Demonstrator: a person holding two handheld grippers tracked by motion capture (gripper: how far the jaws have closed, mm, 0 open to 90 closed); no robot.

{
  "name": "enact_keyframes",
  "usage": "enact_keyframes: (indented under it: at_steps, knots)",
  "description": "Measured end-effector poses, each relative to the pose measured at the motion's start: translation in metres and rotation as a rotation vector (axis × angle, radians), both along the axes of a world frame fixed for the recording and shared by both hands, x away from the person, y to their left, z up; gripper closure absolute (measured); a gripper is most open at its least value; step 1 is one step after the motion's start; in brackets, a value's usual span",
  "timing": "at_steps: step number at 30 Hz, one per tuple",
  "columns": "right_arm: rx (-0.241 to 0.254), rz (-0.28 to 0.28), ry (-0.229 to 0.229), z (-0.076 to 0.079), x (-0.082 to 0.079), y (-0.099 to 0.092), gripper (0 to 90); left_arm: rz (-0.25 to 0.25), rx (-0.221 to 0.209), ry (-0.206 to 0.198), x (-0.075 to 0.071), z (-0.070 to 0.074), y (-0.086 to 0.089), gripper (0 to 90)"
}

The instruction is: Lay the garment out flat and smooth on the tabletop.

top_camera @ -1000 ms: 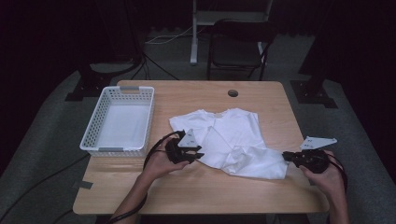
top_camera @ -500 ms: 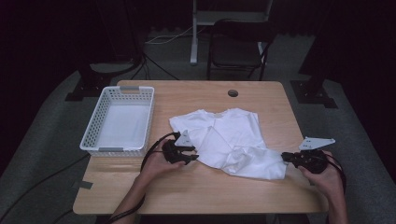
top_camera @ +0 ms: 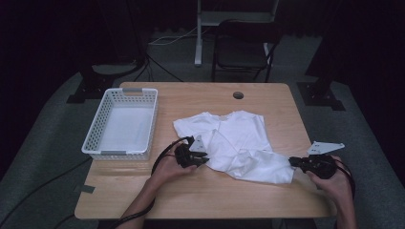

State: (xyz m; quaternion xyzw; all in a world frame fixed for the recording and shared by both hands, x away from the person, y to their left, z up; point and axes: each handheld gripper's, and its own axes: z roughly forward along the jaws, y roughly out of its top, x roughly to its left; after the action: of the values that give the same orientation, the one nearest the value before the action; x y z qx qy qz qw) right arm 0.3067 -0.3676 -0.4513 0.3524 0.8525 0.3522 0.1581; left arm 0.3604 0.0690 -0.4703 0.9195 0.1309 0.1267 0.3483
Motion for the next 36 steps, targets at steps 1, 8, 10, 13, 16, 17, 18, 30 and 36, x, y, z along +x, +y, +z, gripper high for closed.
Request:
enact_keyframes:
  at_steps: [1, 8, 10, 13, 16, 17, 18, 30, 36]
  knots:
    - [0.0, 0.0, -0.001, 0.0, 0.0, 0.0, 84.1, -0.005, 0.001, -0.003, -0.002, 0.001, 0.0, 83.9]
    - [0.0, -0.001, -0.006, 0.001, -0.001, 0.0, 84.2, -0.014, -0.024, -0.005, -0.008, 0.007, 0.006, 87.1]
    - [-0.001, -0.001, -0.007, 0.002, -0.001, 0.0, 84.2, -0.016, -0.029, -0.008, -0.011, 0.01, 0.009, 87.1]
    - [0.005, 0.006, -0.01, 0.003, -0.003, 0.0, 84.2, -0.013, -0.037, -0.015, -0.016, 0.013, 0.012, 87.1]
    - [0.011, 0.01, -0.014, 0.003, -0.005, -0.001, 84.2, -0.01, -0.042, -0.022, -0.02, 0.016, 0.019, 87.1]
    - [0.015, 0.01, -0.014, 0.003, -0.006, -0.002, 84.2, -0.011, -0.039, -0.023, -0.021, 0.017, 0.021, 87.1]
    - [0.021, 0.011, -0.011, 0.003, -0.007, -0.002, 84.2, -0.007, -0.042, -0.021, -0.022, 0.017, 0.024, 87.1]
    - [0.065, 0.033, -0.019, 0.005, -0.016, -0.005, 84.4, 0.023, -0.059, -0.024, -0.041, 0.023, 0.054, 87.3]
    - [0.072, 0.044, -0.033, 0.011, -0.022, -0.004, 84.5, 0.039, -0.063, -0.032, -0.049, 0.025, 0.065, 87.3]
